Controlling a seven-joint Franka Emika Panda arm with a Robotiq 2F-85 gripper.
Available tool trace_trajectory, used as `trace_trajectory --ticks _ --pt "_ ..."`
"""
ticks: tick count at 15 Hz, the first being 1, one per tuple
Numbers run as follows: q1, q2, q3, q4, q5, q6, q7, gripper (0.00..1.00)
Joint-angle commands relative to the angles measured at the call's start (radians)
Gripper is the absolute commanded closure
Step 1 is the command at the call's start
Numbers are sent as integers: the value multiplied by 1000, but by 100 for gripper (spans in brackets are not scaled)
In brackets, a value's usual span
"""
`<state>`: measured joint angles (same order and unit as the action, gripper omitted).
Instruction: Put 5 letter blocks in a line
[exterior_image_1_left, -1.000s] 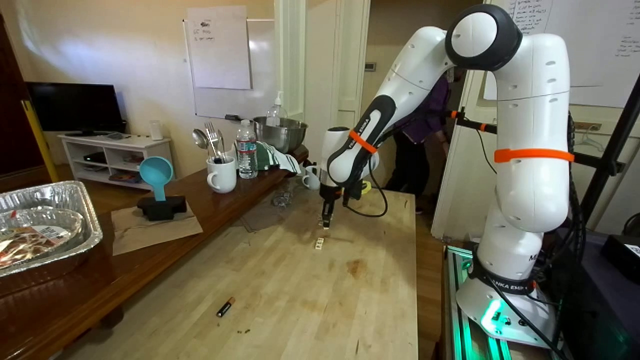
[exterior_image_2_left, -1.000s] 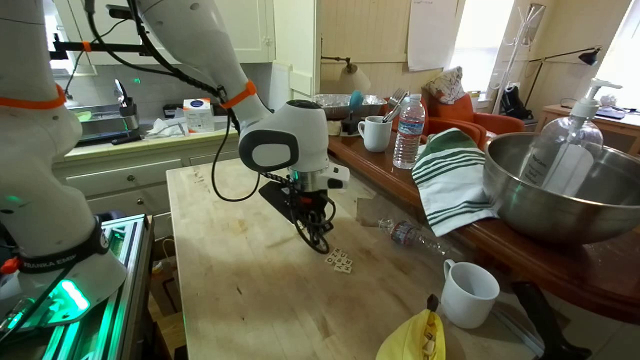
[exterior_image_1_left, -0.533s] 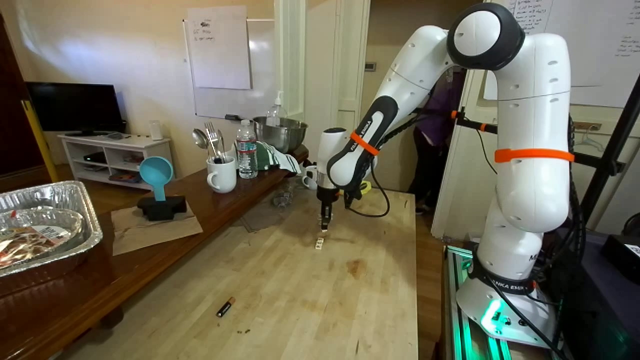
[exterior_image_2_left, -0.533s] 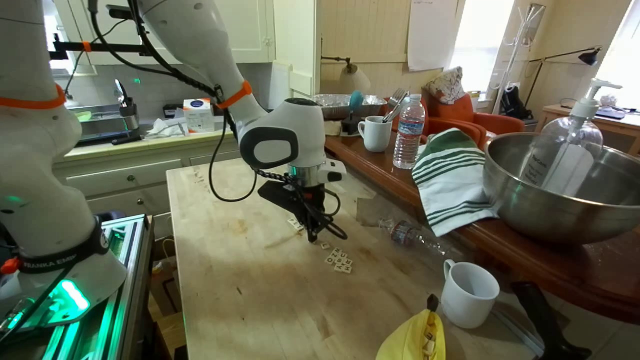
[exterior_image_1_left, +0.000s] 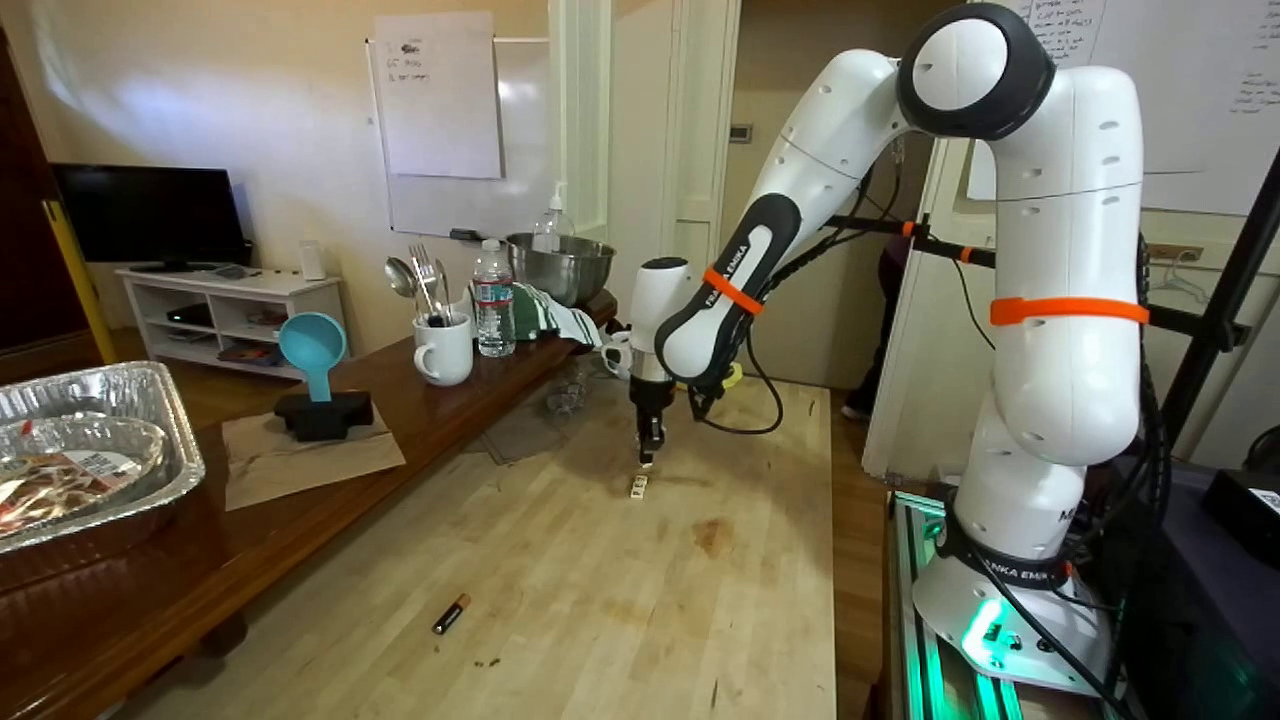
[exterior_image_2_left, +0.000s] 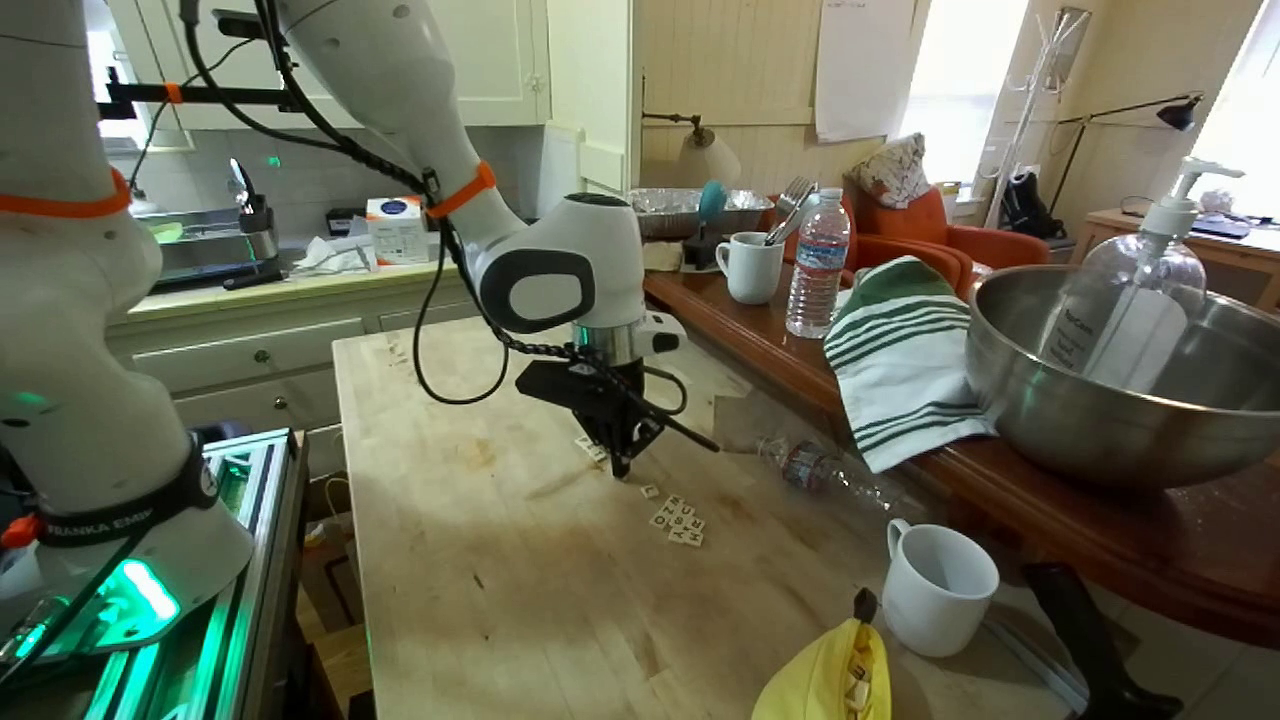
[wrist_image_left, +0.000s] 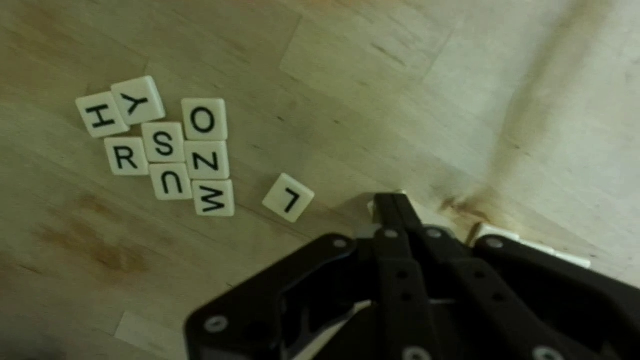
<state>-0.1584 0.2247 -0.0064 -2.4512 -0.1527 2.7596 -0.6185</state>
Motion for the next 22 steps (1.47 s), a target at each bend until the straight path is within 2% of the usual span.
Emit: trace_trajectory --ticks 1,10,22 --pt "18 7 2 -27 -39 -21 -26 100" --pt "44 -2 -5 -37 -118 -19 -46 100" --pt "32 -81 3 -65 -84 -16 -85 100"
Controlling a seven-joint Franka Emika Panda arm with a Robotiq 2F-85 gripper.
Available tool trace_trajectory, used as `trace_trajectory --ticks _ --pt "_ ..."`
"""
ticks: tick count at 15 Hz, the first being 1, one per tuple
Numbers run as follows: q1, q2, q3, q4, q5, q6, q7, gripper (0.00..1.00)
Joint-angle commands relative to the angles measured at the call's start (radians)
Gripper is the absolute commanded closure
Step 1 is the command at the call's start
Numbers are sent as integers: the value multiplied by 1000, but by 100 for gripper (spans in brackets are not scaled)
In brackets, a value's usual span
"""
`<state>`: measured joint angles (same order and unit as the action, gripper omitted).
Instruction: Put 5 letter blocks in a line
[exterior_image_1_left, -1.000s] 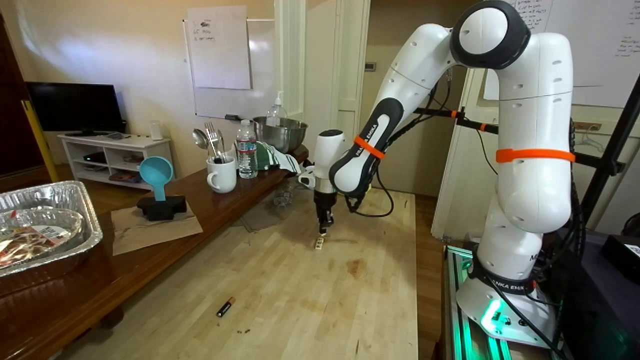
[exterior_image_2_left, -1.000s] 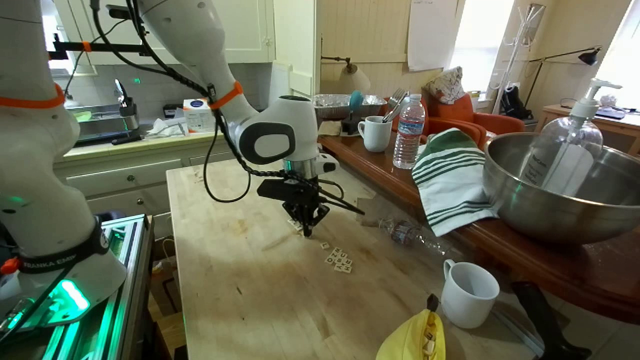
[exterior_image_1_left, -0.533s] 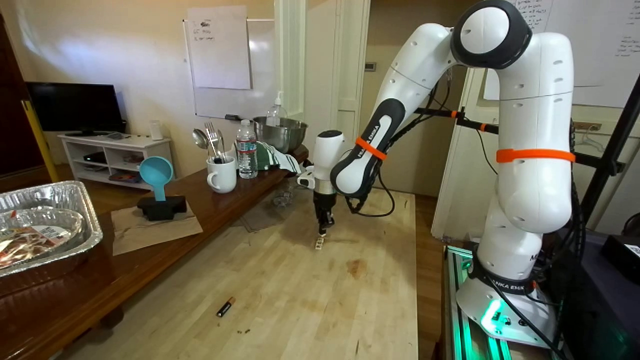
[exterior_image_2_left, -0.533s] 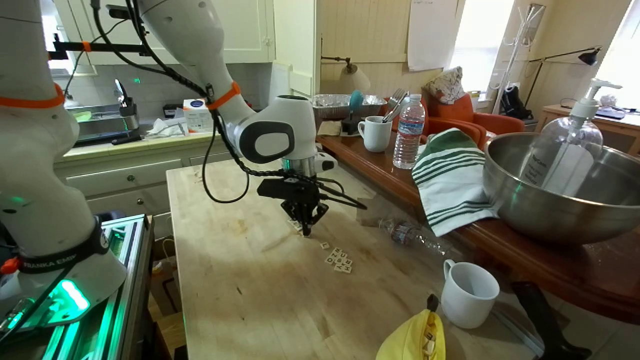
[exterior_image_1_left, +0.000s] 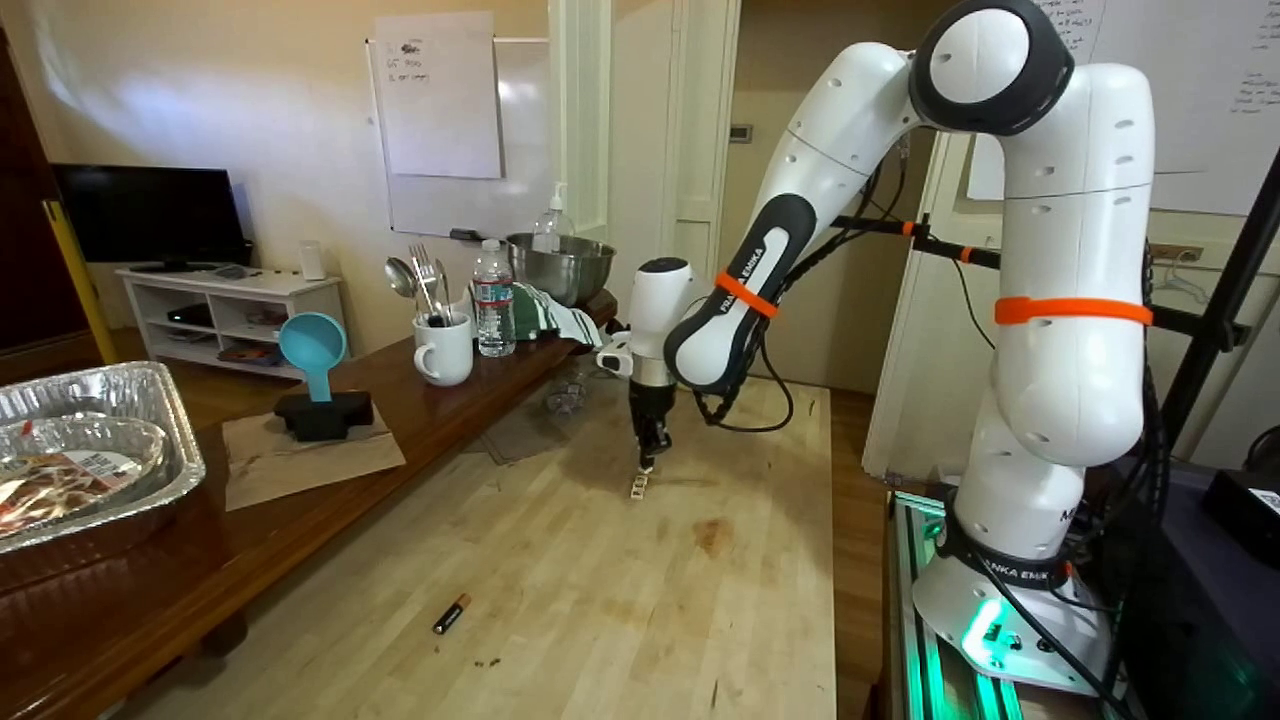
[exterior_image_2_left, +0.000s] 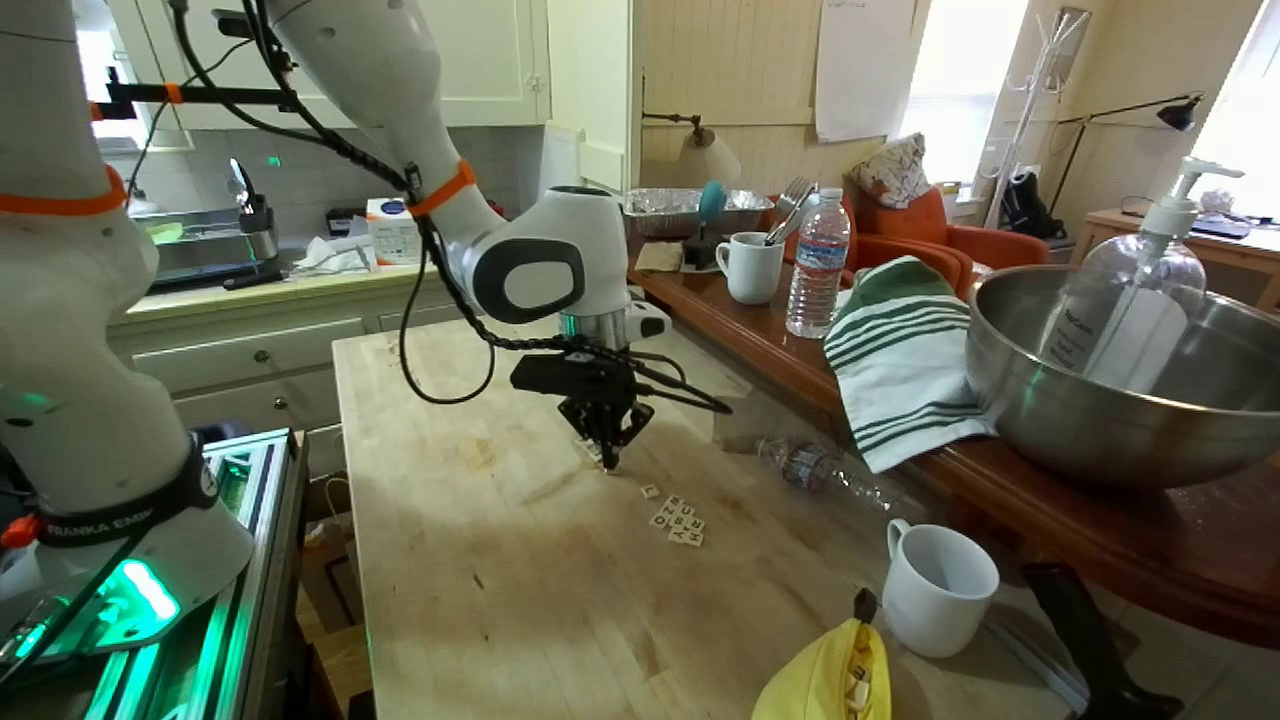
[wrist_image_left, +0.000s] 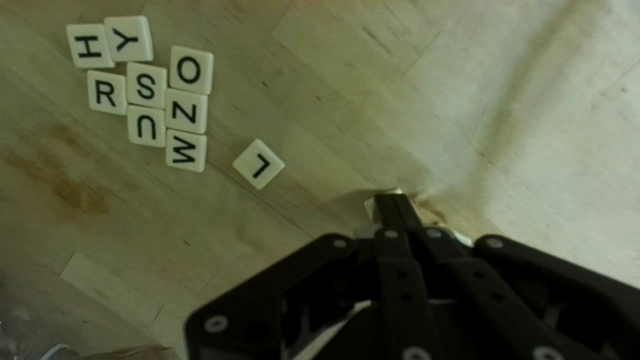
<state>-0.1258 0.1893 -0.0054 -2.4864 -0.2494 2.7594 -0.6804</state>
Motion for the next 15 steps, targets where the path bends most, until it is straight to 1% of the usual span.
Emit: trace_trajectory --ticks 1,5,11,15 --pt "1 -51 1 -32 13 -16 -22 100" --pt "8 -45 -14 -18 30 -30 67 100" --pt "-2 -29 3 -3 181 -73 159 100" --pt "-1 -18 -2 3 222 -56 216 100"
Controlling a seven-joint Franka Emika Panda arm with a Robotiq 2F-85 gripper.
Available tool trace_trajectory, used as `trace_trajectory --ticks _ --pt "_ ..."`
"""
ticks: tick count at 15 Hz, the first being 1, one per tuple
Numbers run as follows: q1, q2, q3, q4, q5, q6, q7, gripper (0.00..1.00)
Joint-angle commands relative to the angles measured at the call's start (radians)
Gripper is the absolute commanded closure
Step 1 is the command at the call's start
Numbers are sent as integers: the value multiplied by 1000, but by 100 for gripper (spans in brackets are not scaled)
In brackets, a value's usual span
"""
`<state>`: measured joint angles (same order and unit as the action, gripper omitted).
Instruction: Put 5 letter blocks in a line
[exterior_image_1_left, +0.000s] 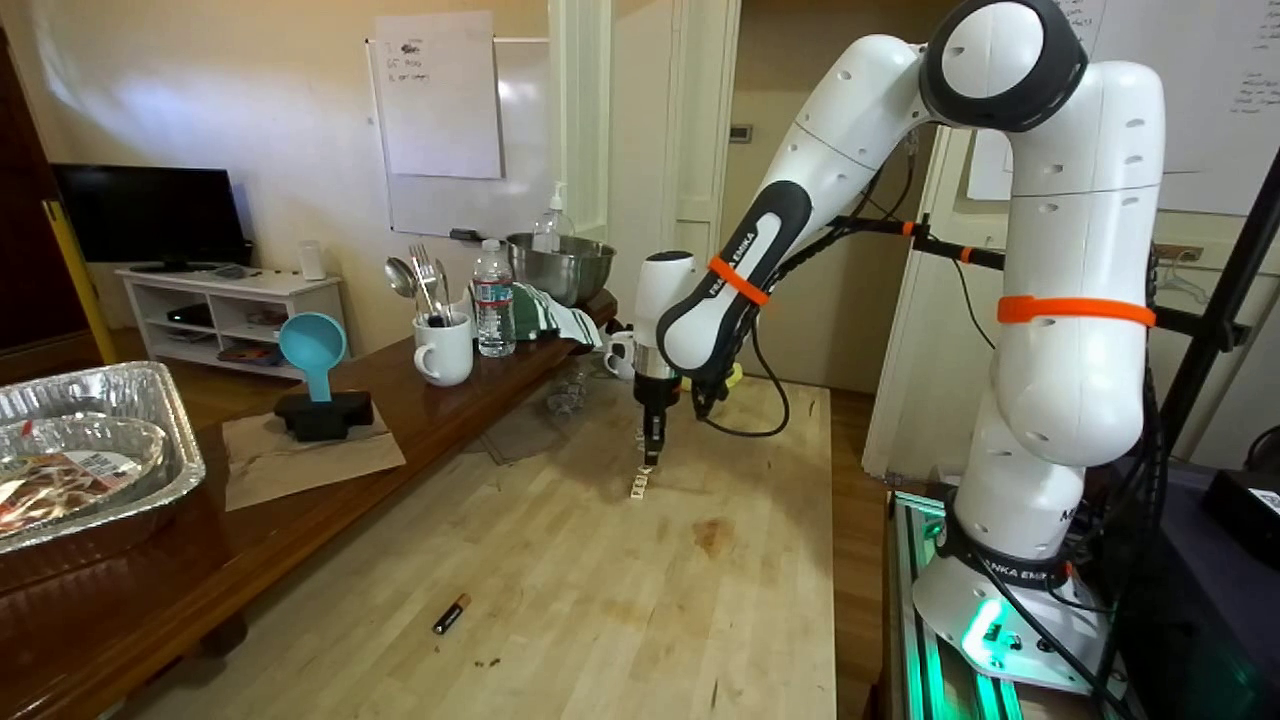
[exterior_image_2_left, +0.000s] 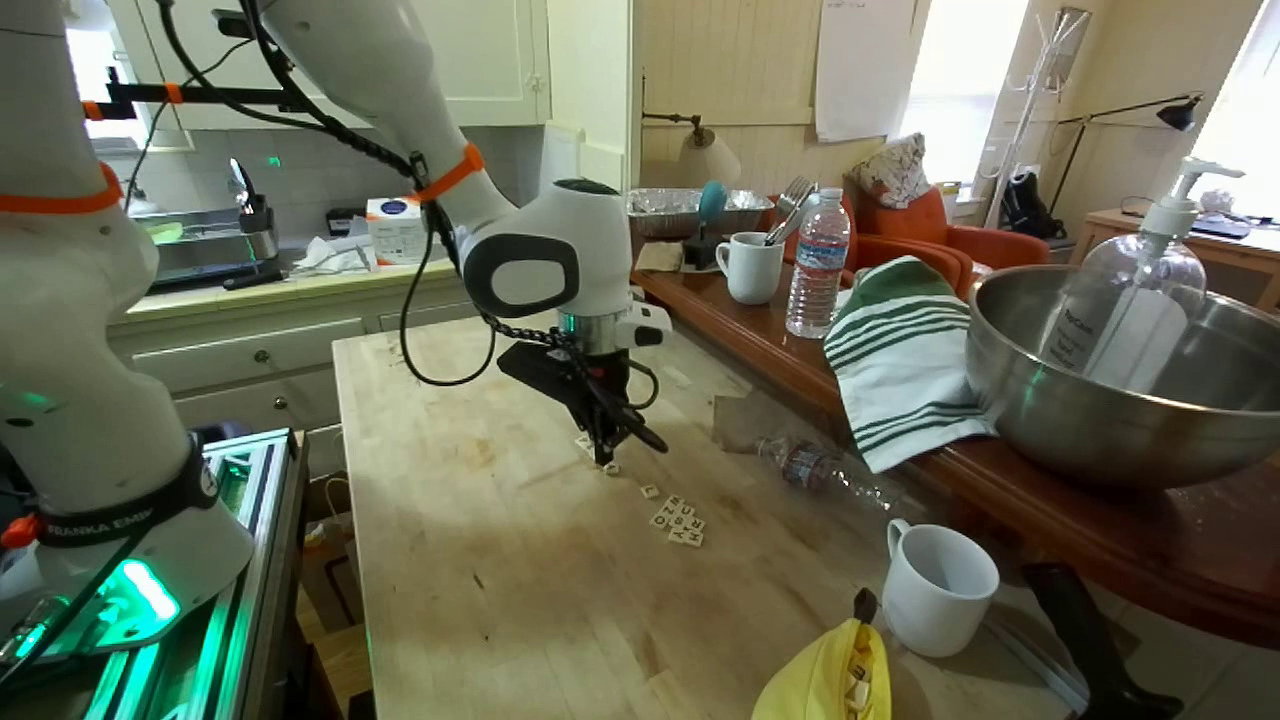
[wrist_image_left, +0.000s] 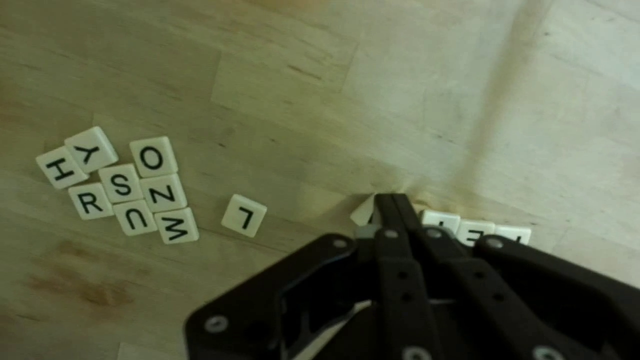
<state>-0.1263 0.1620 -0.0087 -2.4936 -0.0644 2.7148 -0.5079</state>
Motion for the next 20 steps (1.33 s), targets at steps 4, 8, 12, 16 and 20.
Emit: trace_trajectory --ticks 4,8,12,16,20 --pt "1 22 -5 20 42 6 83 100" --pt "2 38 -8 29 39 13 120 100" --pt "2 59 -14 40 33 24 159 100" --pt "4 75 -18 52 22 13 178 100" --pt "10 79 -18 47 -6 11 165 100"
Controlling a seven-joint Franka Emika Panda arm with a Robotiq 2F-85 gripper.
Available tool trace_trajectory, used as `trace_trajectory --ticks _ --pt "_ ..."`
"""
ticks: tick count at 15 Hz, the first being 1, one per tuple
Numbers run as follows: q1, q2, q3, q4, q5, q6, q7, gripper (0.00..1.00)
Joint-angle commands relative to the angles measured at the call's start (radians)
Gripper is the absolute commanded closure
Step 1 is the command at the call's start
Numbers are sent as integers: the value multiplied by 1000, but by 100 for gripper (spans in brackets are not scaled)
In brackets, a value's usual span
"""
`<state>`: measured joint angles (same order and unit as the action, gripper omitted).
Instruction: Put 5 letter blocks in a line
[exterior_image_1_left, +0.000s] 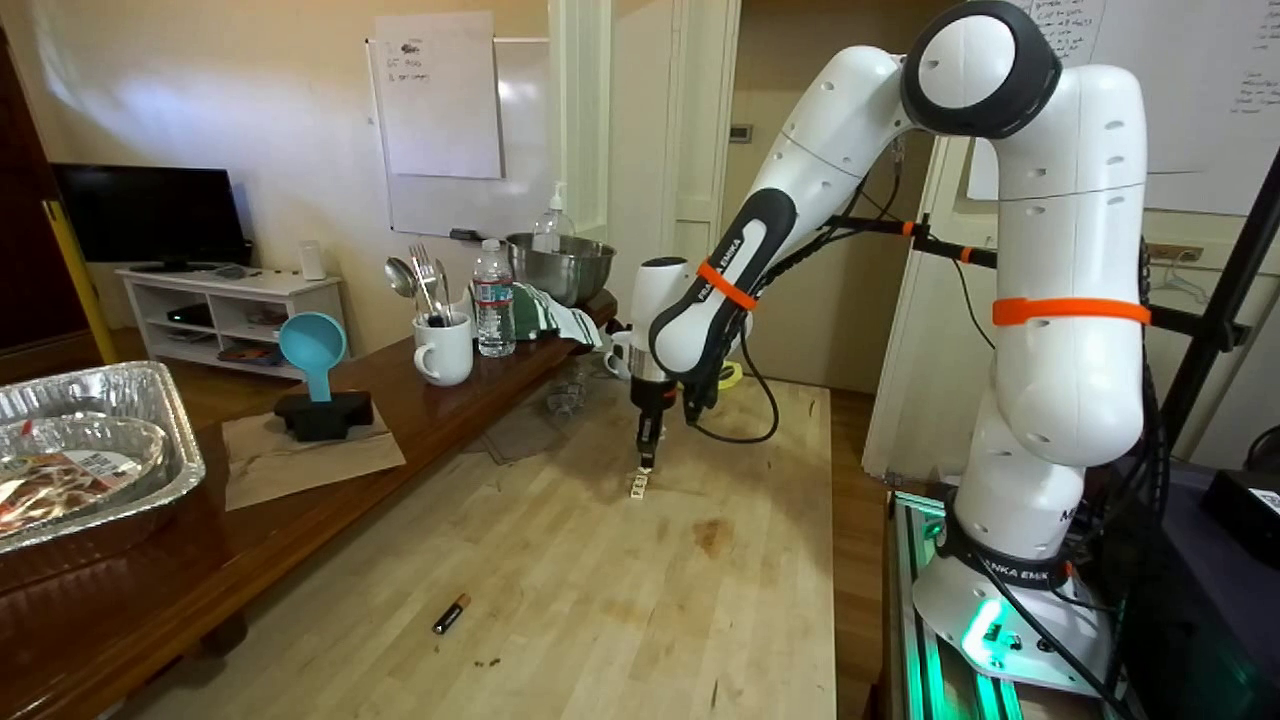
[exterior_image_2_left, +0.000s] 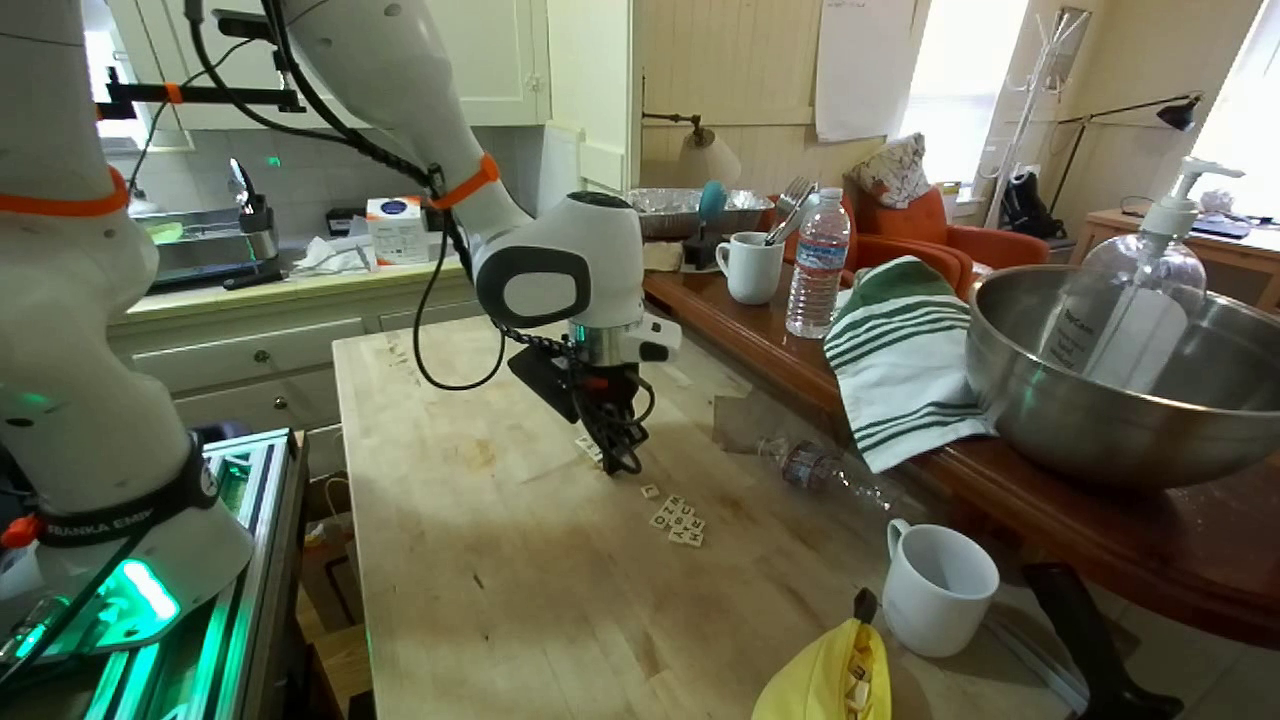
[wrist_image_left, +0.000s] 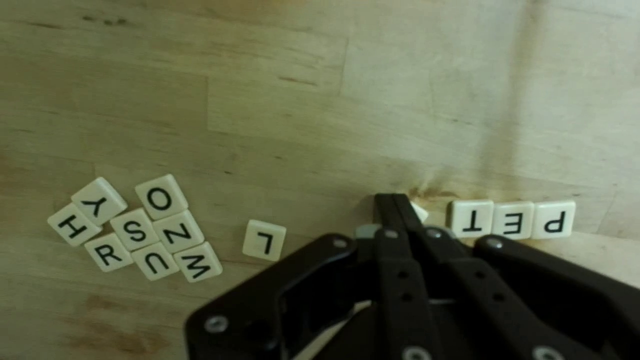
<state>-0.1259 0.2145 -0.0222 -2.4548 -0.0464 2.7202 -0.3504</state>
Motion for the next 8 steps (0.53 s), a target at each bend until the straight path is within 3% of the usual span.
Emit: trace_trajectory --ticks 1,8 --pt "11 26 -5 7 -32 4 4 100" --pt "22 21 0 -4 -106 19 -35 100"
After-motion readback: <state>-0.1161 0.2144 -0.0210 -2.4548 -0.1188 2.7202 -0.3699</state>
